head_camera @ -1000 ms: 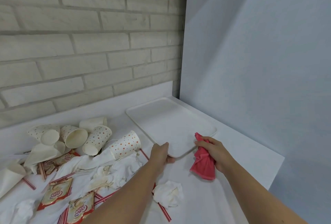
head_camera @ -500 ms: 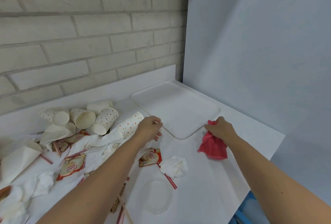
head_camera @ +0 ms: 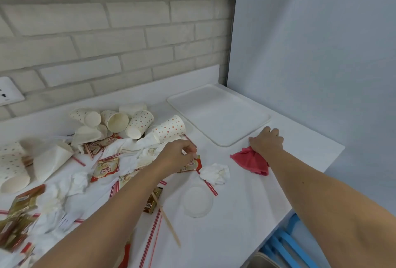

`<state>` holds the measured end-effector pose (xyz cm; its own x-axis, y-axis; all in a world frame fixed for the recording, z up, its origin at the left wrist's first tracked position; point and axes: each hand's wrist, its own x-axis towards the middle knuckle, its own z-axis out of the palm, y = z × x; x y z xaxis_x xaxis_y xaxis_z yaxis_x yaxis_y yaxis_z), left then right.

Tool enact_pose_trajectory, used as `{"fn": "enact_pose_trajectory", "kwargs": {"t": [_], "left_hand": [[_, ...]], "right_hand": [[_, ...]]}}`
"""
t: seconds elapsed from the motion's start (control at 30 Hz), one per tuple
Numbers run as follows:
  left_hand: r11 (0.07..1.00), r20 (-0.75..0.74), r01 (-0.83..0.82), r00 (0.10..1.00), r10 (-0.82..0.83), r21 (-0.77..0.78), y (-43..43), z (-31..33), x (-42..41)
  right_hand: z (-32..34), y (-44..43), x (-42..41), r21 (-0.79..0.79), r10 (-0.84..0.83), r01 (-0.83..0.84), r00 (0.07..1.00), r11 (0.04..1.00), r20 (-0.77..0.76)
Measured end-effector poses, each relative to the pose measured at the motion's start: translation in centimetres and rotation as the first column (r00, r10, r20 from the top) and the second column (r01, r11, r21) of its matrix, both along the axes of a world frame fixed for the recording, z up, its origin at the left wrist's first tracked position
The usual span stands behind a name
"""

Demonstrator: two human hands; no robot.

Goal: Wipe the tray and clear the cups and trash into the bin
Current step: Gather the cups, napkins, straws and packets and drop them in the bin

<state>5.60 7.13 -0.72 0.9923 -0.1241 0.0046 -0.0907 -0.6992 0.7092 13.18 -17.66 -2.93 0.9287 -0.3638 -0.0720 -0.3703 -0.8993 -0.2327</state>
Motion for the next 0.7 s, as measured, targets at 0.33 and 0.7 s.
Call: {"fn": "enact_pose_trajectory", "kwargs": {"t": [0.33, 0.7], "left_hand": [[0.888, -0.257, 0.100, 0.966, 0.022, 0.449, -1.7, -1.3, -4.0], [0.917, -0.299, 0.091, 0.954, 0.032, 0.389, -2.0, -1.8, -5.5]], "right_hand": [[4.0, 6.3, -2.5, -0.011, 0.532, -0.533, 0.841, 0.846, 0.100], [1.1, 9.1, -6.8, 0.016, 0.690, -0.697, 0.705, 0.717, -0.163]]}}
